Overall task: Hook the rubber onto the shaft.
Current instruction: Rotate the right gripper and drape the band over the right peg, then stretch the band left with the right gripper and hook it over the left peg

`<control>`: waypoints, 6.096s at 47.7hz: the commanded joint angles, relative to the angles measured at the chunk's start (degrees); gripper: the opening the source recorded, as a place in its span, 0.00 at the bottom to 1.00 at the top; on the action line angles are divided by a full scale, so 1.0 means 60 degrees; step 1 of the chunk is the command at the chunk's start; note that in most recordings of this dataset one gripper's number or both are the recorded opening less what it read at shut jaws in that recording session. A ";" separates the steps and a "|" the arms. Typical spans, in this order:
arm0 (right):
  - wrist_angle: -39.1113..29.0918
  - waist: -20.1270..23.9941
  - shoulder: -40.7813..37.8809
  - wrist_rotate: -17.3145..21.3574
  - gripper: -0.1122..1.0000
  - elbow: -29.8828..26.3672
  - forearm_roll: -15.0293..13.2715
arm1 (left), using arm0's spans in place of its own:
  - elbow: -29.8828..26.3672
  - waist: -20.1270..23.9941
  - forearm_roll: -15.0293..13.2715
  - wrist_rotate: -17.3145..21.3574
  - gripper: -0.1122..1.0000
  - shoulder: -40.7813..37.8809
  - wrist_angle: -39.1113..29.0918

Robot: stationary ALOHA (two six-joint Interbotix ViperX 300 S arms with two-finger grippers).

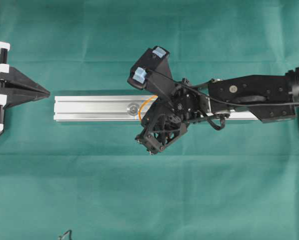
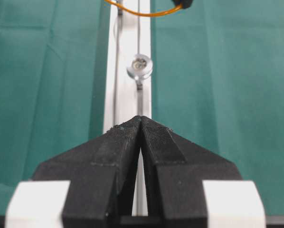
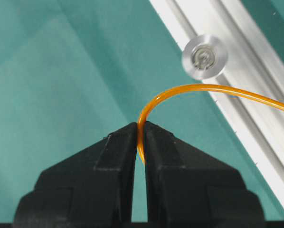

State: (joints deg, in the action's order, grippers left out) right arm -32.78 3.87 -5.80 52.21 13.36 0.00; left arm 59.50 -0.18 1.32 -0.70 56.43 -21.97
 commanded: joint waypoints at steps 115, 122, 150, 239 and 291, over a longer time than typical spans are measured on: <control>0.0967 -0.0732 -0.1626 0.0103 0.17 -0.1289 0.0103 | -0.0264 -0.0015 0.0015 0.0000 0.10 -0.0044 0.0044; 0.1040 -0.0762 -0.1655 0.0205 0.17 -0.1289 0.0117 | -0.0264 -0.0015 0.0015 0.0000 0.10 -0.0059 0.0044; 0.1304 -0.0791 -0.2080 0.0571 0.17 -0.1406 0.0352 | -0.0249 -0.0015 0.0015 0.0000 0.10 -0.0059 0.0044; 0.1040 -0.0322 -0.1479 0.0557 0.17 -0.0513 0.0762 | -0.0234 -0.0015 0.0015 0.0000 0.10 -0.0117 0.0044; 0.1040 -0.0352 -0.0410 0.0483 0.17 0.0952 0.0557 | -0.0234 -0.0015 0.0015 0.0000 0.10 -0.0103 0.0044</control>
State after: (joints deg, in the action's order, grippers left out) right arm -26.81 1.67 -10.46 55.20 19.78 3.52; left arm 59.50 -0.18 1.32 -0.70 56.25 -21.97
